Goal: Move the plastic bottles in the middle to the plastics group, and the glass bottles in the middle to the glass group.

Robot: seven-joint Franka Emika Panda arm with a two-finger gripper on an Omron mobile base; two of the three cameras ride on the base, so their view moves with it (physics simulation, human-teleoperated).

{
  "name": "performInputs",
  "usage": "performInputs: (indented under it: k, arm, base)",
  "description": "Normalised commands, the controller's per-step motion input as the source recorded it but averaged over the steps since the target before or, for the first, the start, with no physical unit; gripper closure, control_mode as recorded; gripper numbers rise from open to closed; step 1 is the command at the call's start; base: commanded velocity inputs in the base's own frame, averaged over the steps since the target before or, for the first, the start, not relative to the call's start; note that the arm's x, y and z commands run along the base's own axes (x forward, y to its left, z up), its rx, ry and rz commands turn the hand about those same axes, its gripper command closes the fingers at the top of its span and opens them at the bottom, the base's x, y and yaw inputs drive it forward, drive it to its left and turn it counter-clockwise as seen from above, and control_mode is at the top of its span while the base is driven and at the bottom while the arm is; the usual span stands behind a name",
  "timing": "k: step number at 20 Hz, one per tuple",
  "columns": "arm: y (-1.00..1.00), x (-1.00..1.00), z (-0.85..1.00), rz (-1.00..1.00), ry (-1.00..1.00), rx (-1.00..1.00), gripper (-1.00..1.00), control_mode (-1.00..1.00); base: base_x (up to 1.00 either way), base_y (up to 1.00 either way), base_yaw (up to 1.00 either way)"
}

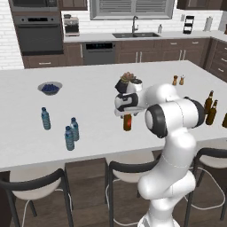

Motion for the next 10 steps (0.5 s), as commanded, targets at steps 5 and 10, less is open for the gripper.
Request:
performInputs:
  k: [5, 10]
  arm:
    - [0.0, -0.21, 0.06, 0.0, -0.09, 0.0, -1.0, -1.0]
    - [0.0, -0.09, 0.04, 0.0, -0.15, 0.0, -1.0, -1.0]
  base:
    - [0.0, 0.0, 0.0]
    - [0.0, 0.0, 0.0]
